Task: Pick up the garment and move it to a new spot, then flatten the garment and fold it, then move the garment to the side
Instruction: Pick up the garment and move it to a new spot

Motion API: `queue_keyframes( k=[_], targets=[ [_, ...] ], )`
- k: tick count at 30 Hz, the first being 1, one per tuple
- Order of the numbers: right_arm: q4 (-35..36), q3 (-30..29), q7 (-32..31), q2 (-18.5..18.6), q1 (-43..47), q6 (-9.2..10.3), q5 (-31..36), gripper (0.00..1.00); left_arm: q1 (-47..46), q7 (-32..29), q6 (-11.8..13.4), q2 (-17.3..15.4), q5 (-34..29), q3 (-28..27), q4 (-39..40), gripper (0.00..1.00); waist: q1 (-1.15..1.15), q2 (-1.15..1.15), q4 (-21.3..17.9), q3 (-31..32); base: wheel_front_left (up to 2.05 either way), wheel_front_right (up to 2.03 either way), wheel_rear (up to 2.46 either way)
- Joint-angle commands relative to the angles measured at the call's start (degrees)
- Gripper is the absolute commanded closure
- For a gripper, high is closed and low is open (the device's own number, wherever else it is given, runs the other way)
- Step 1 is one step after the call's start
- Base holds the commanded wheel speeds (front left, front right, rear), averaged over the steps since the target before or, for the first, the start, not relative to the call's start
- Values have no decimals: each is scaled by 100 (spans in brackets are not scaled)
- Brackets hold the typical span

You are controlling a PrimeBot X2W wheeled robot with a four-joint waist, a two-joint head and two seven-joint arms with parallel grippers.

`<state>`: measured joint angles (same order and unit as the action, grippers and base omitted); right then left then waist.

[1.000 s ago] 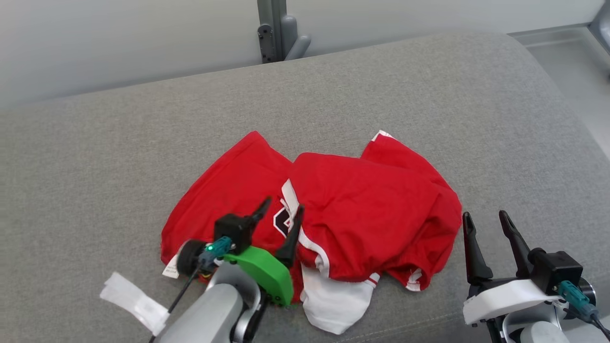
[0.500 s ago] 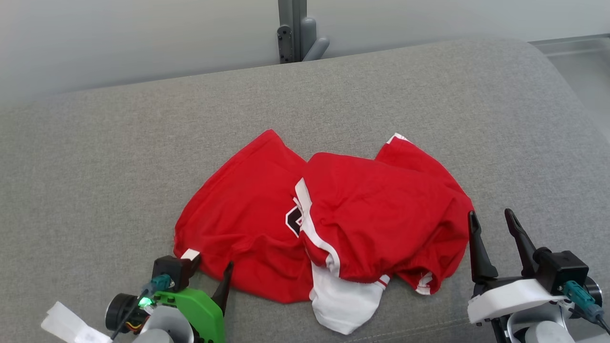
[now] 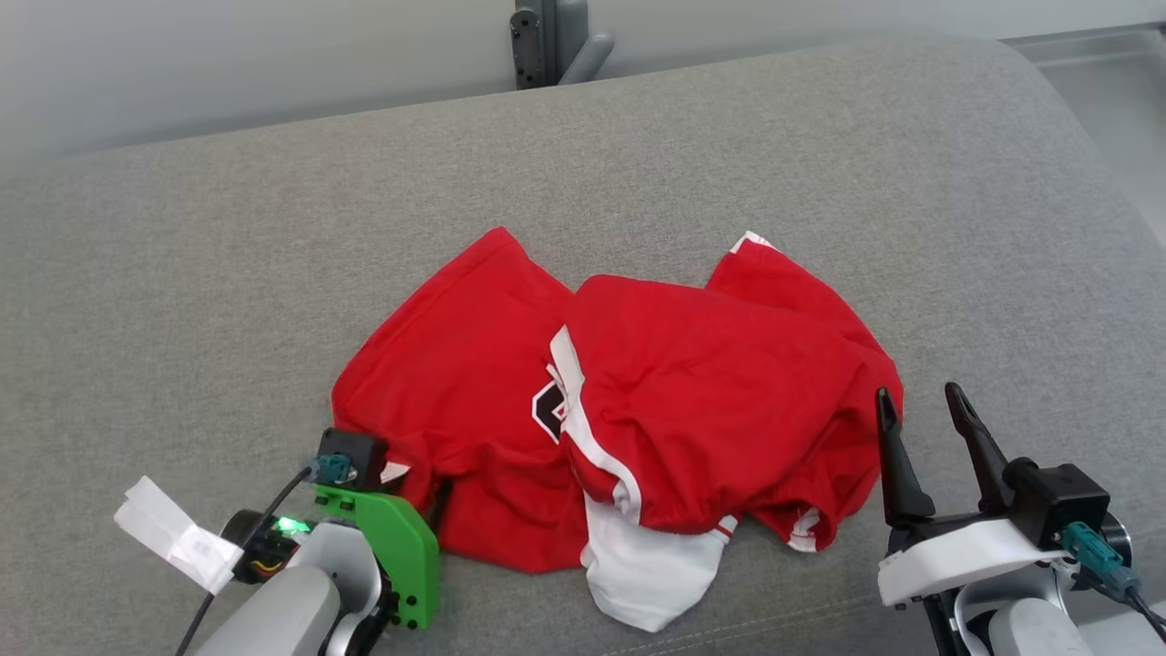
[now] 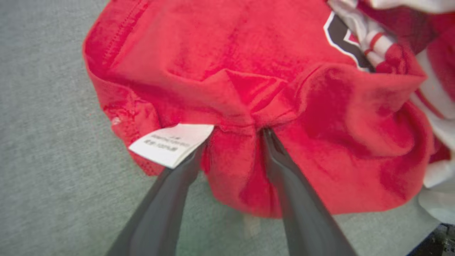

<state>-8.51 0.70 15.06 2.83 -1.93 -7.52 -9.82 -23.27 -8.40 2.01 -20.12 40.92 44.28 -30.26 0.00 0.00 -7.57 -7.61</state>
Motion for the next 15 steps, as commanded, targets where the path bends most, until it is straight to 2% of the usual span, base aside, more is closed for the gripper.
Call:
queue_keyframes(
  k=[1,6,10,11,12,15],
  targets=[
    [-12,-29,18,13,-21,6,-25,0,-66,106,-61,116,81,-14,-44,100,0,0,-82,-55,0,0,0],
    [-28,-86,18,10,115,6,-58,0,-282,479,249,-72,-35,-319,357,100,0,0,-76,-13,0,0,0],
    [-39,-158,18,14,168,6,-97,0,-461,561,691,-734,-267,-677,1660,100,0,0,-15,51,0,0,0],
    [-39,-158,18,14,168,6,-97,0,-461,561,691,-734,-267,-677,1660,100,0,0,-15,51,0,0,0],
    [-45,-170,18,8,186,6,-141,0,-450,406,942,-1140,-374,-882,2504,100,0,0,28,73,0,0,0],
    [-70,-150,18,11,180,6,-196,0,-419,50,1273,-1788,-410,-1234,3680,100,0,0,89,80,0,0,0]
  ],
)
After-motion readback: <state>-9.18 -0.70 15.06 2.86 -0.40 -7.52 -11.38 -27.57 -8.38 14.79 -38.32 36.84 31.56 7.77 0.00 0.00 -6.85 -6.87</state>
